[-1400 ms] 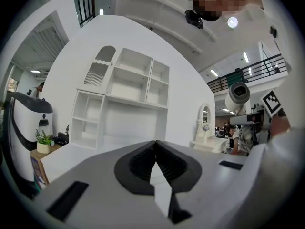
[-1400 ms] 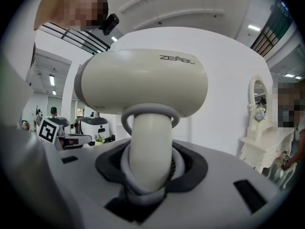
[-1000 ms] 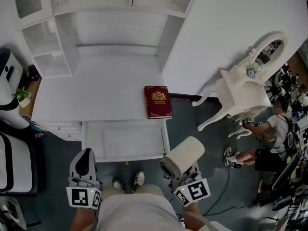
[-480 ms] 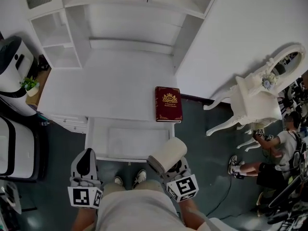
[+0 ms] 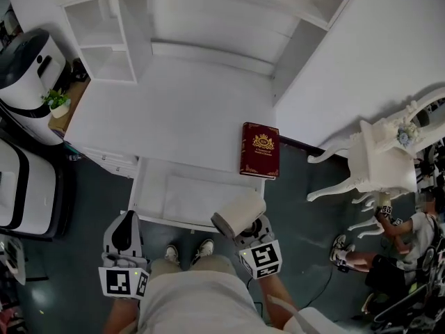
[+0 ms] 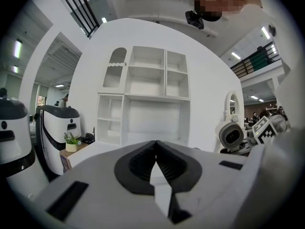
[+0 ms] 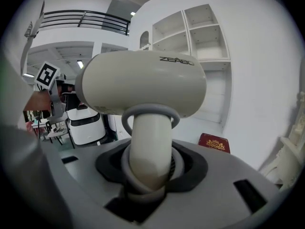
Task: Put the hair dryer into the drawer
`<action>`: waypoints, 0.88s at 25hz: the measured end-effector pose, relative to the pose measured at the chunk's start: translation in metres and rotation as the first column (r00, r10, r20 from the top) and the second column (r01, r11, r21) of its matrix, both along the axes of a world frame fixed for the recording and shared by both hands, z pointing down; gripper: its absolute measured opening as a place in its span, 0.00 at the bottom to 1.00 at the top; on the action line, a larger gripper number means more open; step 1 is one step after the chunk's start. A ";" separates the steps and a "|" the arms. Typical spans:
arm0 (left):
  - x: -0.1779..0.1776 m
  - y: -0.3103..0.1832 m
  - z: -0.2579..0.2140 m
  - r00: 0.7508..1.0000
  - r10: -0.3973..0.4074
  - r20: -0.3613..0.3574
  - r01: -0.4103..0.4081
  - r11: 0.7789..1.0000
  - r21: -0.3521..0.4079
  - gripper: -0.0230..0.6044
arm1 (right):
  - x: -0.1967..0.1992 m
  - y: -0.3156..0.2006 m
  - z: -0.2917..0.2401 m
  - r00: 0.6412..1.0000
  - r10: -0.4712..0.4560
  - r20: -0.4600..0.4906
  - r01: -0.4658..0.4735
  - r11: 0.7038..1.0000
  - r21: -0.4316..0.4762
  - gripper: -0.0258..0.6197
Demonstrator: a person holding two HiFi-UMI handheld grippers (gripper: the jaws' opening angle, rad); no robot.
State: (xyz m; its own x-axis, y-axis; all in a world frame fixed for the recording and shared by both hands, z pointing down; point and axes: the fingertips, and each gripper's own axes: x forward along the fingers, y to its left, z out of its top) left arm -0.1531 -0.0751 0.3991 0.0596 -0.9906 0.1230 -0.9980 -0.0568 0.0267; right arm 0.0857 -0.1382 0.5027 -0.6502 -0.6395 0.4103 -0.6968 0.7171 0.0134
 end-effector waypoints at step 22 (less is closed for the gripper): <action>-0.014 0.022 0.021 0.994 -0.112 0.008 0.113 0.992 -0.065 0.06 | -0.054 -0.028 0.114 0.942 -0.255 -0.218 0.241 0.967 -0.087 0.33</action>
State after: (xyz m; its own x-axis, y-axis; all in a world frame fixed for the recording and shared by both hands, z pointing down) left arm -0.1671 -0.0528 0.4203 -0.0523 -0.9809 0.1874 -0.9981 0.0575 0.0225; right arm 0.0317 -0.1662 0.6165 -0.6713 -0.4403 0.5963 -0.4805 0.8710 0.1022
